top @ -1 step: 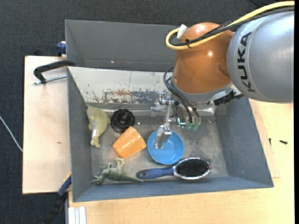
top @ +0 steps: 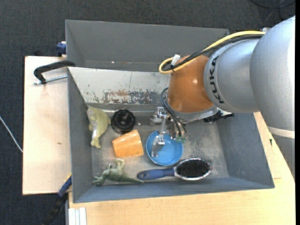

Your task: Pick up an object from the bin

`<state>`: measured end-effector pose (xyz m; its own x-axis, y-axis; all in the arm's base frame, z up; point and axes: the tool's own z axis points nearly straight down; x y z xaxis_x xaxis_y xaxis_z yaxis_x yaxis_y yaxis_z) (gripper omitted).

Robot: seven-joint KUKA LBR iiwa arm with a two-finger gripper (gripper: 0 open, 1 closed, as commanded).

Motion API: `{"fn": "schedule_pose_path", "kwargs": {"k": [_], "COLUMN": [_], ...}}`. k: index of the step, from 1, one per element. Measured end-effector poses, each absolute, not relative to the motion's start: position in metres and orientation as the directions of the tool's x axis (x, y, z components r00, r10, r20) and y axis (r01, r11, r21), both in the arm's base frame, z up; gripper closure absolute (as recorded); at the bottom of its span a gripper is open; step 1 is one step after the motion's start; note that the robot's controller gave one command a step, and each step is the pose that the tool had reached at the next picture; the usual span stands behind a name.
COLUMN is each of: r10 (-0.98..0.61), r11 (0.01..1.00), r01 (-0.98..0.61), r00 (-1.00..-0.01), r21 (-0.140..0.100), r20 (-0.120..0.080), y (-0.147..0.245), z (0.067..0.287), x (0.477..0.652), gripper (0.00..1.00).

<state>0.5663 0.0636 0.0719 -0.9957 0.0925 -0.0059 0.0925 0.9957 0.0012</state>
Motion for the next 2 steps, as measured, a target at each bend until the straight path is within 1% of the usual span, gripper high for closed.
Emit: {"fn": "schedule_pose_path", "kwargs": {"k": [1, 2], "r10": [0.092, 0.102], "r11": [0.996, 0.995], "r01": [0.092, 0.101], "r00": [-0.996, -0.995], "r21": [-0.002, 0.005], "r20": [-0.010, -0.014], "y": [0.062, 0.074], "z": [0.076, 0.203], "x": [0.568, 0.563], "gripper": [1.00, 1.00]}}
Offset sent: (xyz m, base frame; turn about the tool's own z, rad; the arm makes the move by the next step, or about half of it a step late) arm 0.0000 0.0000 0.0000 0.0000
